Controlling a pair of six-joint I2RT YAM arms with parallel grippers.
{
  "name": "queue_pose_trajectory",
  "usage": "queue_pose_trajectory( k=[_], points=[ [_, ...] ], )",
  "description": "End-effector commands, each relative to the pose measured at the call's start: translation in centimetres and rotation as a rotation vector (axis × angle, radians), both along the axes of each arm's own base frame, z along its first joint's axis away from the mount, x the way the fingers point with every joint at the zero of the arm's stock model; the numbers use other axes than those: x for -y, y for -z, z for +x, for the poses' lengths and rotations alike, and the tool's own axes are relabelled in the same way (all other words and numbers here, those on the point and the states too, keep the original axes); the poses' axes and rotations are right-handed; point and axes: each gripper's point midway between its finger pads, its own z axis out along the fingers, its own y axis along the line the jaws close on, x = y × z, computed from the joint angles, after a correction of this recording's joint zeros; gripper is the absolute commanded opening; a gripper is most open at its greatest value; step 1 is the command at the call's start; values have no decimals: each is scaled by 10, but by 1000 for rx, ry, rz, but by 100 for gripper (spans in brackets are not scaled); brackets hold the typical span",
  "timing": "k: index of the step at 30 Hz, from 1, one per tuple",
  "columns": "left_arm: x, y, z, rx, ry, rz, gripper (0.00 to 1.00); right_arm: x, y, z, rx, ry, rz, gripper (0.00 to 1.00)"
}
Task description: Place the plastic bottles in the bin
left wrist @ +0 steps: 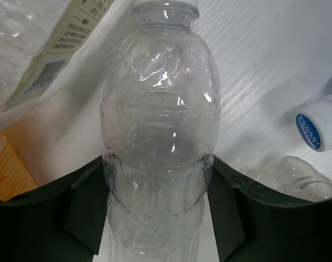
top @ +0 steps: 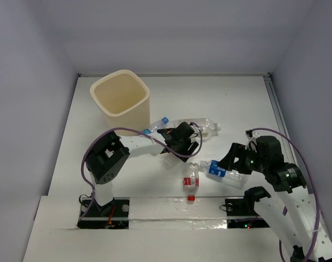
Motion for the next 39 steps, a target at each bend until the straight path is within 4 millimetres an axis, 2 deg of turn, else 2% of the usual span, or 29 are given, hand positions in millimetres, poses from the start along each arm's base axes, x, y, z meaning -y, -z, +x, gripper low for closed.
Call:
queue_pose_trajectory(
  k=[1, 7, 8, 10, 11, 13, 14, 16, 17, 18, 20, 21, 22, 23, 24, 25, 26, 27, 28, 29, 31, 32, 34, 35, 39],
  points=[
    [4, -49, 14, 90, -72, -90, 51, -8, 1, 2, 10, -33, 37, 78],
    [14, -137, 18, 177, -100, -282, 45, -21, 0, 4, 10, -83, 54, 72],
    [13, -159, 17, 196, -112, -333, 44, -23, -1, 4, 10, -91, 55, 72],
    [12, -188, 18, 216, -126, -403, 44, -29, -4, 9, 11, -88, 58, 72],
    [6, -211, 20, 241, -141, -460, 43, -37, -6, 5, 13, -124, 60, 72],
    [-1, -242, 24, 271, -181, -542, 43, -46, -6, 9, 5, -121, 57, 75],
    [-14, -265, 29, 303, -214, -593, 43, -57, -6, 2, 1, -169, 55, 76],
    [-29, -289, 36, 328, -270, -659, 43, -70, -6, 7, -3, -155, 52, 78],
    [-48, -308, 45, 366, -318, -699, 44, -76, -3, 6, -10, -161, 45, 79],
    [-59, -315, 51, 381, -351, -715, 44, -86, 0, -1, -16, -199, 36, 79],
    [-84, -334, 58, 419, -420, -760, 44, -98, 12, 5, -31, -183, -3, 80],
    [-106, -342, 71, 455, -484, -764, 44, -103, 15, 6, -32, -186, -17, 80],
    [-119, -348, 76, 479, -520, -768, 44, -112, 12, 6, -12, -191, -25, 80],
    [-132, -358, 79, 509, -555, -779, 44, -117, 21, 9, -28, -191, -62, 80],
    [-144, -363, 84, 528, -585, -777, 44, -121, 22, 11, -26, -188, -77, 80],
    [-164, -375, 93, 568, -636, -780, 44, -121, 25, 15, -18, -173, -103, 80],
    [-174, -379, 97, 587, -663, -776, 44, -120, 33, 23, -18, -147, -145, 80],
    [-183, -384, 101, 606, -686, -777, 44, -119, 38, 26, -20, -138, -169, 80],
    [-202, -391, 109, 639, -732, -774, 44, -119, 42, 28, -19, -136, -185, 80],
    [-210, -397, 112, 660, -748, -781, 44, -119, 48, 30, -26, -138, -202, 80],
    [-226, -400, 119, 690, -796, -770, 44, -126, 59, 30, -41, -152, -218, 80],
    [-242, -401, 126, 716, -835, -764, 44, -128, 63, 28, -46, -157, -226, 80],
    [-256, -395, 133, 724, -879, -761, 44, -127, 74, 30, -62, -143, -247, 80],
    [-270, -398, 137, 746, -908, -768, 44, -126, 78, 31, -65, -135, -261, 80],
    [-293, -394, 151, 781, -962, -774, 44, -125, 95, 29, -83, -138, -291, 80]
  ],
)
